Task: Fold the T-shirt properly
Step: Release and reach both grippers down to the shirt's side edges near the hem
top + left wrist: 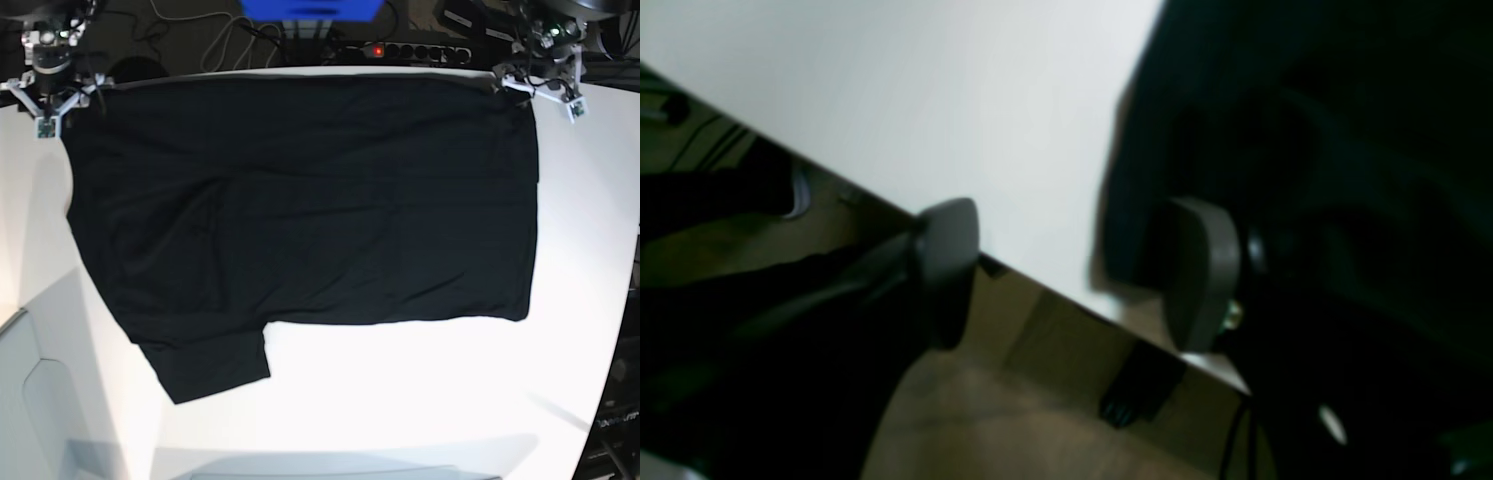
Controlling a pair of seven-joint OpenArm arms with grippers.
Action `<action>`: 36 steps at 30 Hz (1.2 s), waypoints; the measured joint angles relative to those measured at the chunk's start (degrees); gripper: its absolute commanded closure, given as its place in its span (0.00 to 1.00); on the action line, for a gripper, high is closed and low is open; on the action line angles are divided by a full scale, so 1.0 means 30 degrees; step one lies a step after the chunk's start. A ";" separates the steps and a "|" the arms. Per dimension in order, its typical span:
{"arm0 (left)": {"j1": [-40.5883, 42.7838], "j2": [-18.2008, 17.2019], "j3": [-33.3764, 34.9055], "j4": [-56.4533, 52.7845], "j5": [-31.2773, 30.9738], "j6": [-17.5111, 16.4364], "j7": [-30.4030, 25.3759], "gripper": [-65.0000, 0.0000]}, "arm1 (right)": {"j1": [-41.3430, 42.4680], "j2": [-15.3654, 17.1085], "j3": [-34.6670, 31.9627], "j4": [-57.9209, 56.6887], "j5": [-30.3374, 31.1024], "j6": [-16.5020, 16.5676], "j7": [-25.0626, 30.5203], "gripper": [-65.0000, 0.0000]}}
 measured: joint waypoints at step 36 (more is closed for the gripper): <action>-1.1402 -0.2856 -0.0532 -0.3825 0.0350 0.0124 0.0087 0.33 | 2.2097 0.1151 -0.4371 -1.9110 -0.0240 0.1443 0.0160 0.50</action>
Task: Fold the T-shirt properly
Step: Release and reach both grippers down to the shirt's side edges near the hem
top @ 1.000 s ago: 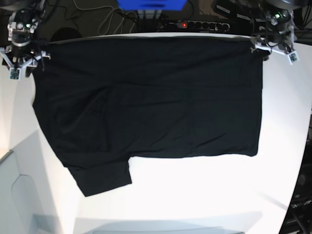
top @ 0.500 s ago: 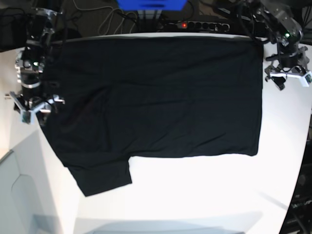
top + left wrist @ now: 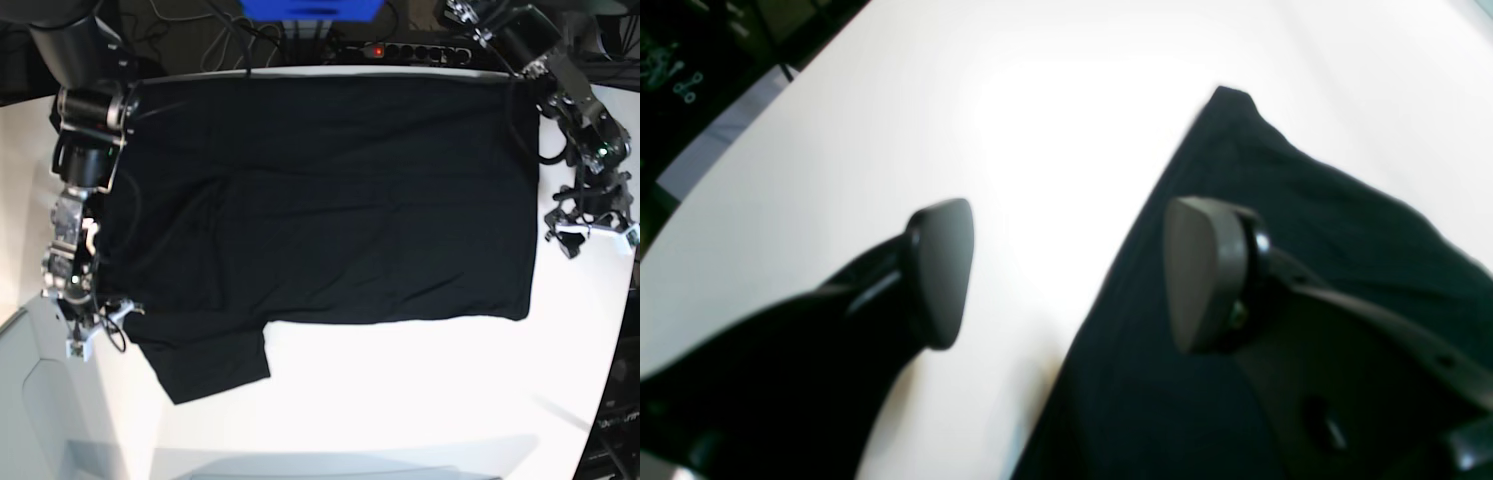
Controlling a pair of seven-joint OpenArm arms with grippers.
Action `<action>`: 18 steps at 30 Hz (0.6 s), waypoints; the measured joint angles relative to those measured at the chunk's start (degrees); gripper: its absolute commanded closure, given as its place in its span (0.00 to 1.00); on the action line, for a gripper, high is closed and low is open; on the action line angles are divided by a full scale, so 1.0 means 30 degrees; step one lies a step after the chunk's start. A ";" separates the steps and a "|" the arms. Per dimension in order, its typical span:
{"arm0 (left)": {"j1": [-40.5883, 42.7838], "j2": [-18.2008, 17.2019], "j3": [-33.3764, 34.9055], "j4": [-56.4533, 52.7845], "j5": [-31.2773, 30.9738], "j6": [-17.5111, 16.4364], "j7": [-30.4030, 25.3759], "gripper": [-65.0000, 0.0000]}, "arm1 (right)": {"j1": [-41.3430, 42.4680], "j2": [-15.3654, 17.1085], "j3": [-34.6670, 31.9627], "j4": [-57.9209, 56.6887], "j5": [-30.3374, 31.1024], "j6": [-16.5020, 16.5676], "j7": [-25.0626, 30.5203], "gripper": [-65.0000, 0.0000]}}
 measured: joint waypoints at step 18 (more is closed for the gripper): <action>-0.3636 -0.2280 0.2586 -0.7249 0.0058 0.0087 -0.2200 0.33 | 0.1588 0.0474 -0.0357 -0.5515 0.0036 0.0357 0.4153 0.50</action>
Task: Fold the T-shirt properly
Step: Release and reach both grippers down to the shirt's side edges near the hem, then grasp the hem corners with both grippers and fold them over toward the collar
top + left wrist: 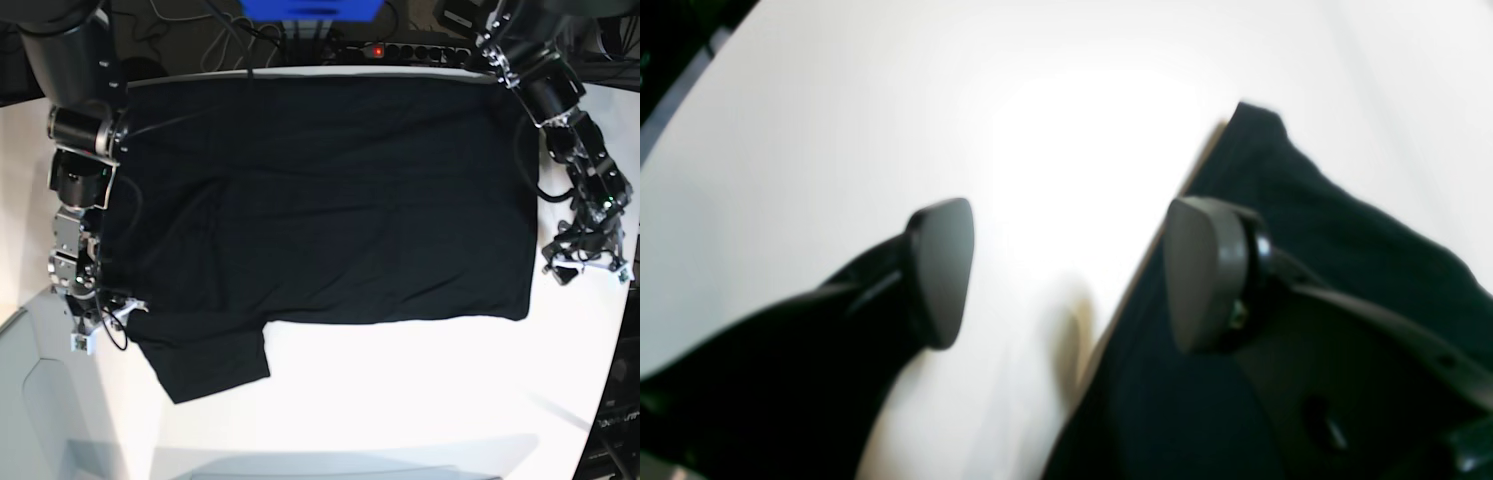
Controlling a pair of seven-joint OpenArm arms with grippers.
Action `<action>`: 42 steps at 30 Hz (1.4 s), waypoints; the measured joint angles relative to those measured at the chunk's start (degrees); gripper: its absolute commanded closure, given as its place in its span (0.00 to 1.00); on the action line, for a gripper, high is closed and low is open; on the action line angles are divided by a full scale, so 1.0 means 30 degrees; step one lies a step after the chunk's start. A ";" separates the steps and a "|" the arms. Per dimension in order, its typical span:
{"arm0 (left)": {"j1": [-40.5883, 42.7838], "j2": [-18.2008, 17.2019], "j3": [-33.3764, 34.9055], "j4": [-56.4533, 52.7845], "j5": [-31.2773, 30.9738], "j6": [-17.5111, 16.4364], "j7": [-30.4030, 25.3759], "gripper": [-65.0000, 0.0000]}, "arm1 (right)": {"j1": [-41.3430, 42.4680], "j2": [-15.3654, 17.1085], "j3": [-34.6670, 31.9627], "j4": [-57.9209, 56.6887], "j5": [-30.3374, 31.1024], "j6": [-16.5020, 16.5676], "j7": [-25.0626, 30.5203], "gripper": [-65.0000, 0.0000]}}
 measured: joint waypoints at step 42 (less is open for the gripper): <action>-0.8502 -0.1734 1.1220 -1.7318 -0.0248 0.0007 -1.0302 0.34 | -0.0889 -0.0022 -0.2608 0.0299 0.0357 0.0124 0.1450 1.00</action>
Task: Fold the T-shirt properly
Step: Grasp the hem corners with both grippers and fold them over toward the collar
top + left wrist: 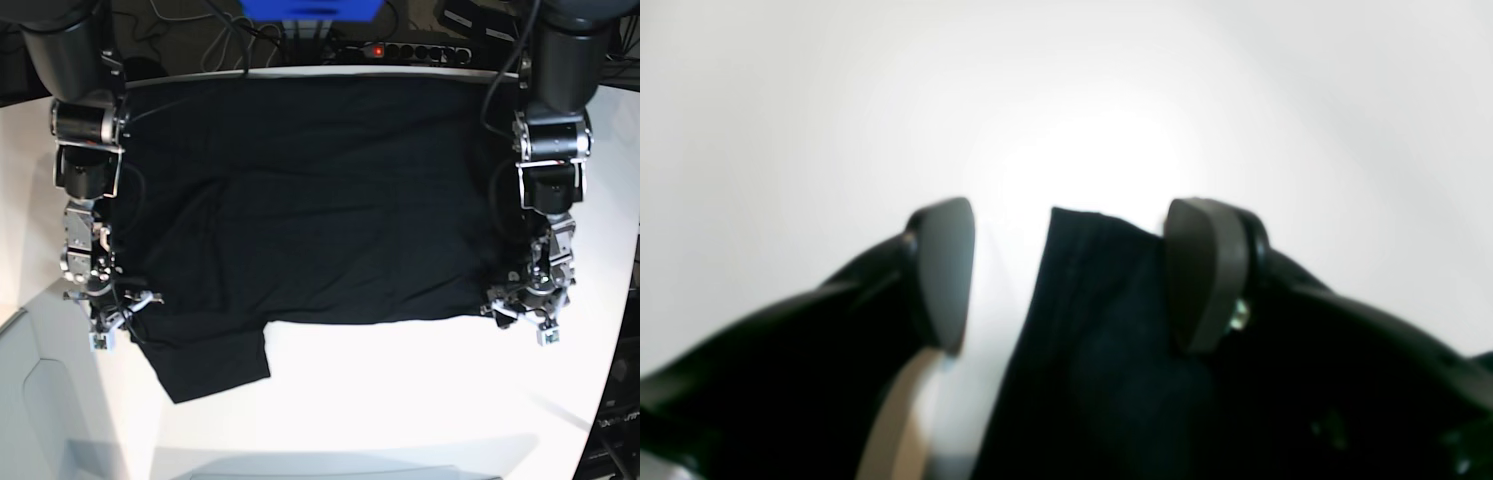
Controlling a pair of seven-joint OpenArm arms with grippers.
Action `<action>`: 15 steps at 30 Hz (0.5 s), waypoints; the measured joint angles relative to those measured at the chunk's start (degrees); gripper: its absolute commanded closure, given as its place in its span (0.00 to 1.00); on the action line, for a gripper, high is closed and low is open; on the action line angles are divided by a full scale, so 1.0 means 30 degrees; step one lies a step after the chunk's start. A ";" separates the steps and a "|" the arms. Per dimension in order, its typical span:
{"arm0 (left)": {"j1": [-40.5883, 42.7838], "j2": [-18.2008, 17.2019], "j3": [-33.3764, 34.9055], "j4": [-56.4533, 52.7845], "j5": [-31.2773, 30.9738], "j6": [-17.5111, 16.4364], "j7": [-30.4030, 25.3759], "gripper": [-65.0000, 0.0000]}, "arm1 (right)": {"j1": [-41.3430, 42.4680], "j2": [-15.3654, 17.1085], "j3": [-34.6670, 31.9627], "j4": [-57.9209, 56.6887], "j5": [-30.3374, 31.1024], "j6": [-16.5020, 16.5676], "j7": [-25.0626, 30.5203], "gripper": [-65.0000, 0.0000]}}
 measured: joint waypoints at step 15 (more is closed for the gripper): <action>0.0109 0.0051 -0.0007 0.0036 -0.0160 -0.0007 -0.0095 1.00 | 0.0000 -0.0007 0.0007 0.0000 0.0007 -0.0007 0.0007 1.00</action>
